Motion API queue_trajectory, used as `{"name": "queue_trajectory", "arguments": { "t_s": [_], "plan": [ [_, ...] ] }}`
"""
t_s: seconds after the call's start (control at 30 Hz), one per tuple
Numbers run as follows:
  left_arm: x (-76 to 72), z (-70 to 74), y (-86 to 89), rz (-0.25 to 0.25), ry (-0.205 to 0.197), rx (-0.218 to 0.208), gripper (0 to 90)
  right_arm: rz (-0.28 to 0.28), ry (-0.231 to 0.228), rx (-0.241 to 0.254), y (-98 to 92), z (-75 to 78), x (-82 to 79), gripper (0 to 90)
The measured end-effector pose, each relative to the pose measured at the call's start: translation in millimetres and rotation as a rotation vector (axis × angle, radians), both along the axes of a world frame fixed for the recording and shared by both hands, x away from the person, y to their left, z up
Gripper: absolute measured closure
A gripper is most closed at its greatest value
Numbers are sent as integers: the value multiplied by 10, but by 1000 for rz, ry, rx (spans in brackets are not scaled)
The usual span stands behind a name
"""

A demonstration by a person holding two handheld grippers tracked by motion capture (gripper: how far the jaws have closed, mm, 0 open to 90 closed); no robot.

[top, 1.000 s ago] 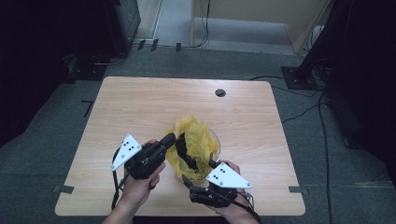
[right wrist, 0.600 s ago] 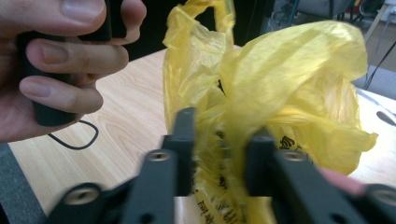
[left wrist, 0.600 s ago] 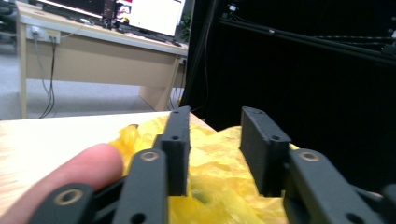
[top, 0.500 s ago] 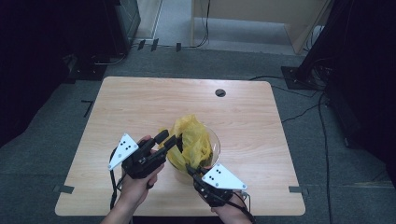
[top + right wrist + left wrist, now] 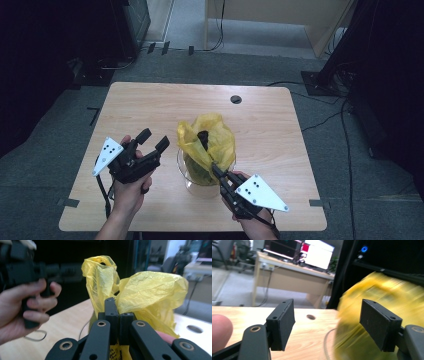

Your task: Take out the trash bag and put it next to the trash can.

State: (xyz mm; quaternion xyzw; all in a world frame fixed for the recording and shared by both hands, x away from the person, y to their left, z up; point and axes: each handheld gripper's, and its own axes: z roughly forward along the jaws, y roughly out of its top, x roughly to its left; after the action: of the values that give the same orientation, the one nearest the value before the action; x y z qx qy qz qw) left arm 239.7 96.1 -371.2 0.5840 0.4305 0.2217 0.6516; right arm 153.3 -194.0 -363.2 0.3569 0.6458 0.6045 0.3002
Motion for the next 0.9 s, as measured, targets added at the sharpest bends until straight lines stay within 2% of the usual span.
{"name": "queue_trajectory", "arguments": {
  "t_s": [0.1,0.17,0.27,0.37,0.5,0.67,0.77,0.8,0.87,0.9],
  "plan": [
    [36,-67,-6,31,-9,58,247,-26,-46,20,-58,68,-37,897],
    [74,-124,-3,46,4,96,235,-41,-73,29,-98,115,-63,897],
    [156,-228,29,59,55,112,208,-55,-100,46,-165,190,-96,897],
    [235,-337,63,79,96,145,197,-79,-125,58,-235,260,-123,897],
    [324,-475,112,129,134,222,191,-109,-156,74,-351,346,-143,897],
    [450,-664,223,205,217,304,187,-165,-185,90,-530,425,-148,897],
    [527,-794,318,251,267,354,183,-210,-191,85,-629,432,-126,897],
    [551,-839,353,263,284,356,183,-223,-191,80,-660,427,-112,897],
    [592,-926,417,264,311,359,180,-249,-185,70,-722,408,-71,897],
    [610,-974,434,263,323,377,180,-283,-174,61,-779,367,-13,897]
  ]
}}
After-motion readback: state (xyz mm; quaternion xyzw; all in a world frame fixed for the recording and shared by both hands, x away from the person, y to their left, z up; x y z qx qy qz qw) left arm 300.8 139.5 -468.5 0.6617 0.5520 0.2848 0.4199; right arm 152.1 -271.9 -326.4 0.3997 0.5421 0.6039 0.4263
